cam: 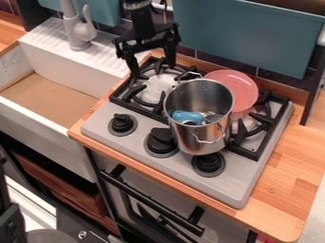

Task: Move the silver pot on the left burner of the stove

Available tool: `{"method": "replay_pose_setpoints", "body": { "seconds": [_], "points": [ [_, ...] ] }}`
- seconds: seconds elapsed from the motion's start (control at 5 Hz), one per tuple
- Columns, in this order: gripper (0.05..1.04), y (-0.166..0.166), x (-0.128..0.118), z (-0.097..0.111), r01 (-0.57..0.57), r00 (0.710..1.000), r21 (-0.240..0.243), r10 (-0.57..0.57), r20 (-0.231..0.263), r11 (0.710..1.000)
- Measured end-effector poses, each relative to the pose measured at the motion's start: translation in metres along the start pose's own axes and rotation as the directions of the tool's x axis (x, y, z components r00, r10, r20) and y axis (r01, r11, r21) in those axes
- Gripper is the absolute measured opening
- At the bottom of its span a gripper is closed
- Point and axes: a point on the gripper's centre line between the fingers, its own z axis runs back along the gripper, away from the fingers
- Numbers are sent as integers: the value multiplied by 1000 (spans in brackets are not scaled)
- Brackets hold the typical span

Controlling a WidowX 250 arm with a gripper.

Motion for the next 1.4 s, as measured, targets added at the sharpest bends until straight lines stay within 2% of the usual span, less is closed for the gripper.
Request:
{"method": "replay_pose_setpoints", "body": {
  "seconds": [0.2, 0.4, 0.6, 1.0, 1.4],
  "points": [
    [994, -8, -15, 17, 25, 1000, -29, -24, 11, 999],
    [994, -12, -26, 31, 36, 999, -54, -37, -13, 998],
    [994, -15, -34, 38, 46, 998, -51, -48, -29, 998],
    [994, -3, -57, 9, 174, 985, 40, -173, -14, 984],
    [994, -2, -67, -2, 244, 969, -4, -244, -38, 970]
  ]
}}
